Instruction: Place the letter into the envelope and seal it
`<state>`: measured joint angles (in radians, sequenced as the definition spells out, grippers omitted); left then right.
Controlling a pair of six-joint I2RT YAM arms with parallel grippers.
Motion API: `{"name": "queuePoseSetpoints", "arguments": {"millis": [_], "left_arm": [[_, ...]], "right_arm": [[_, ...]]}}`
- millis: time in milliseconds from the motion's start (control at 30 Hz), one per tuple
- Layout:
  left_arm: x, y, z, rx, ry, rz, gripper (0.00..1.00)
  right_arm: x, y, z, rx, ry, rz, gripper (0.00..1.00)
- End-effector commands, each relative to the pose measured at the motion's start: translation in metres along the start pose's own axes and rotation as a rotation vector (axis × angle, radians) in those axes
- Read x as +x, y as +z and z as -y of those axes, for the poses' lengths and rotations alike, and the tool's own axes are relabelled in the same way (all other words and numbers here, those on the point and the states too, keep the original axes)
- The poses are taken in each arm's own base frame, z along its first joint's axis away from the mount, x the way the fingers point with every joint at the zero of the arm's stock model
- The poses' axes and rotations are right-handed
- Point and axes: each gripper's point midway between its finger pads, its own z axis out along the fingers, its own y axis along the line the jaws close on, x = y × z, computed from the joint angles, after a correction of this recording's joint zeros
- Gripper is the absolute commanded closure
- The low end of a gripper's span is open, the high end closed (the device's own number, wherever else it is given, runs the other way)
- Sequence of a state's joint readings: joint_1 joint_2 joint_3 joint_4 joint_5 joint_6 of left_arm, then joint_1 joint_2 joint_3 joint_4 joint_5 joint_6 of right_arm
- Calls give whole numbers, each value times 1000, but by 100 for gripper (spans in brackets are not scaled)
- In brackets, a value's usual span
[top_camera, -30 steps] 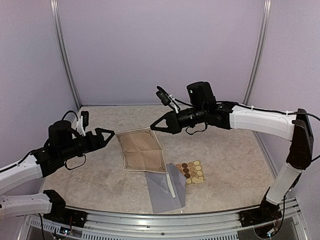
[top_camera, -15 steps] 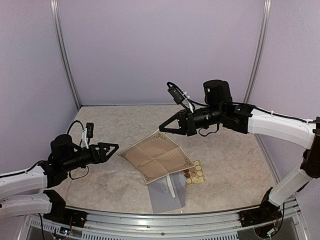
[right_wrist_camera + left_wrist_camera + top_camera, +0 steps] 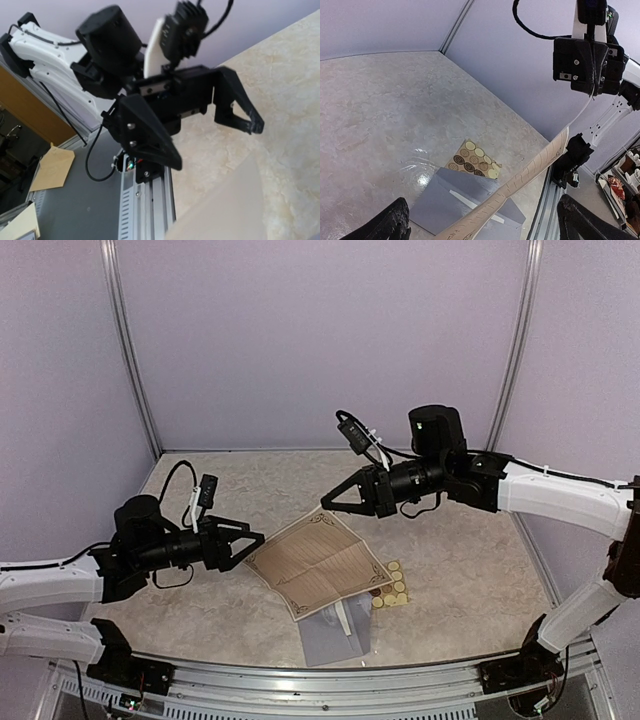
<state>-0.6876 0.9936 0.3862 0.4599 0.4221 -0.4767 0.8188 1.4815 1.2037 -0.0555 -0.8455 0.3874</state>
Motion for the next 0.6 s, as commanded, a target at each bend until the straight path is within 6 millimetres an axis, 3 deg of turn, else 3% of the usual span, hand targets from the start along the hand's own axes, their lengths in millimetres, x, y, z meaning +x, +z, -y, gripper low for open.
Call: {"name": "queuePoseSetpoints", "arguments": {"millis": [0, 400, 567], "left_arm": [[4, 13, 6, -11, 108, -73, 3], [5, 32, 0, -71, 231, -125, 3], [11, 39, 4, -36, 243, -177, 20]], "right_arm": [[-1, -2, -4, -20, 3, 6, 100], [2, 0, -6, -49, 12, -8, 100], [2, 0, -4, -41, 14, -10, 100]]}}
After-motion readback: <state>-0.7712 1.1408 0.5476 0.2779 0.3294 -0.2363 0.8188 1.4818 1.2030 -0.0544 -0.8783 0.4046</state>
